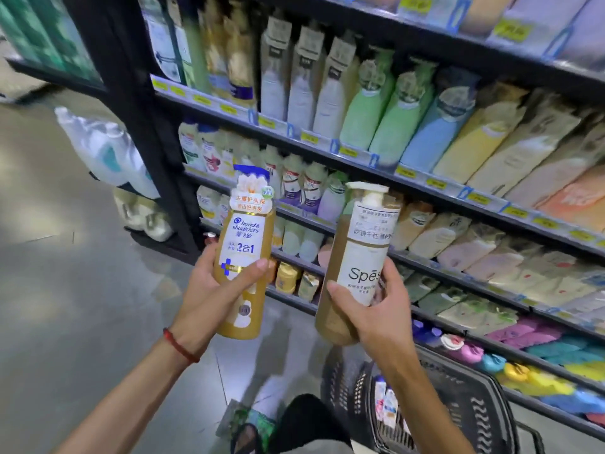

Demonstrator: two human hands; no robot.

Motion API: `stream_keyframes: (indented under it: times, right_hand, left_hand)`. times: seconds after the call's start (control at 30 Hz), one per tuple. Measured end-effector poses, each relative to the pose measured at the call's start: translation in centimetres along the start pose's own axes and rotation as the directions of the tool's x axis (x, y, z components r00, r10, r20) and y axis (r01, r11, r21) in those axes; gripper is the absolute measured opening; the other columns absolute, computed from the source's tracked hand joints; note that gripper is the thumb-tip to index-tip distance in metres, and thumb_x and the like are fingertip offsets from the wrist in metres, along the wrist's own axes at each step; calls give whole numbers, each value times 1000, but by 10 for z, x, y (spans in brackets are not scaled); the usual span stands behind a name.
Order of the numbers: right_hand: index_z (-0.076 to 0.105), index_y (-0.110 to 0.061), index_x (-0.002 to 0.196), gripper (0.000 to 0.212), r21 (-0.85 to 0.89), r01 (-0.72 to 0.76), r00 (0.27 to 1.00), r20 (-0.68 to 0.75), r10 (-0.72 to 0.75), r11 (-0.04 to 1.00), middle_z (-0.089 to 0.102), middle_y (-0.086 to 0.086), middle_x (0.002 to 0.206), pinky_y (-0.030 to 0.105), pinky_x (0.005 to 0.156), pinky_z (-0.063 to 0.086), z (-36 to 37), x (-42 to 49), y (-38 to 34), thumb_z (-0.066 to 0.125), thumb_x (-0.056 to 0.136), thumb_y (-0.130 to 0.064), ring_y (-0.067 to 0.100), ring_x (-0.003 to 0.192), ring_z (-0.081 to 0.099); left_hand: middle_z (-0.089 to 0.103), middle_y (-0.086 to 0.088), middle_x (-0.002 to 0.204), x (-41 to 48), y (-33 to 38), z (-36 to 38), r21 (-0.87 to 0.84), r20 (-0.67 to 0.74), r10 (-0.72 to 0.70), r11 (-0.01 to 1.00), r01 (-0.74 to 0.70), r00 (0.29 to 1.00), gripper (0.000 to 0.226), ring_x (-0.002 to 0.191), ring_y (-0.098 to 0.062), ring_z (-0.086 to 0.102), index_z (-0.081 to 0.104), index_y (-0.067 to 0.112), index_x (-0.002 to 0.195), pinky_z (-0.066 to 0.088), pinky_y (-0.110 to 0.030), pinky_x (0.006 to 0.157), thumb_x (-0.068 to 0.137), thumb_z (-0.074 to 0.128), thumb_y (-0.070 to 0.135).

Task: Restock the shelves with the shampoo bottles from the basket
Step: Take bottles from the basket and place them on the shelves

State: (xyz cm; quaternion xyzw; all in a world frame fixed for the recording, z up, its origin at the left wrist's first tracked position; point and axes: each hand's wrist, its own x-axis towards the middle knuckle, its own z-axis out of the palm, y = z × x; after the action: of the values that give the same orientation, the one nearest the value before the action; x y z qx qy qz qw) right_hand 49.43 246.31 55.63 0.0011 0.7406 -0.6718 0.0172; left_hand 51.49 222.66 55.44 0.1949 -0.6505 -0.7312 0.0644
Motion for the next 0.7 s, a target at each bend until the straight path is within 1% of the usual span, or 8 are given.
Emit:
stream_keyframes:
  times: [0.1, 0.2, 0.33, 0.4, 0.5, 0.57, 0.63, 0.7]
  right_hand:
    - [60, -35, 125, 61, 4, 41, 999, 9, -41, 999, 77, -21, 112, 16, 80, 59, 36, 37, -20, 90, 79, -8, 3, 102, 74]
    - [61, -32, 123, 60, 13, 106, 994, 22, -107, 994, 78, -20, 110, 16, 81, 59, 71, 79, -37, 91, 77, -6, 3, 100, 75]
    - [59, -25, 131, 70, 37, 161, 985, 57, -163, 986, 77, -9, 120, 27, 91, 61, 116, 141, -54, 94, 73, -11, 11, 108, 75]
    - [60, -25, 130, 69, 49, 197, 977, 74, -200, 979, 76, -12, 119, 22, 89, 60, 137, 174, -64, 93, 70, -16, 8, 108, 74]
    - [60, -36, 125, 69, 35, 245, 963, 107, -247, 969, 75, -18, 118, 15, 86, 57, 163, 219, -83, 94, 66, -28, 3, 108, 73]
    - [61, -44, 121, 67, 21, 285, 951, 116, -285, 958, 75, -19, 118, 15, 85, 57, 178, 244, -97, 94, 63, -38, 2, 107, 73]
    - [60, -41, 122, 70, 1, 320, 942, 108, -318, 948, 75, -19, 117, 18, 85, 59, 193, 266, -110, 93, 61, -45, 2, 105, 73]
    - [59, -41, 126, 74, -41, 362, 930, 89, -357, 931, 73, -16, 120, 20, 87, 59, 208, 281, -124, 92, 60, -50, 5, 109, 72]
  left_hand:
    - [79, 5, 98, 39, 23, -19, -16, -17, 52, 998, -53, 998, 66, 80, -7, 75, 65, 23, 110, 56, -17, 62, 56, 87, 53]
    - [79, 5, 99, 82, 46, -33, -24, -32, 109, 994, -110, 994, 63, 80, -8, 75, 65, 26, 110, 56, -19, 61, 57, 87, 54]
    - [78, 2, 102, 148, 80, -49, -3, -42, 151, 989, -151, 988, 64, 79, -13, 73, 66, 28, 112, 54, -26, 55, 58, 87, 55]
    - [78, 2, 102, 183, 101, -56, 0, -58, 179, 984, -179, 982, 65, 79, -13, 73, 66, 29, 112, 53, -25, 55, 58, 87, 57]
    - [78, 4, 100, 229, 135, -64, 29, -57, 223, 975, -221, 973, 62, 76, -11, 73, 65, 32, 109, 54, -26, 52, 57, 86, 58]
    - [78, 4, 100, 252, 152, -71, 23, -57, 250, 968, -250, 966, 58, 76, -11, 74, 65, 33, 109, 54, -26, 51, 59, 86, 56]
    - [78, 3, 104, 272, 166, -77, 21, -57, 286, 958, -285, 957, 60, 82, -13, 75, 65, 32, 112, 54, -24, 54, 62, 86, 56]
    - [77, 3, 106, 290, 178, -84, 31, -57, 315, 949, -313, 948, 63, 88, -16, 75, 64, 30, 114, 55, -24, 59, 62, 85, 58]
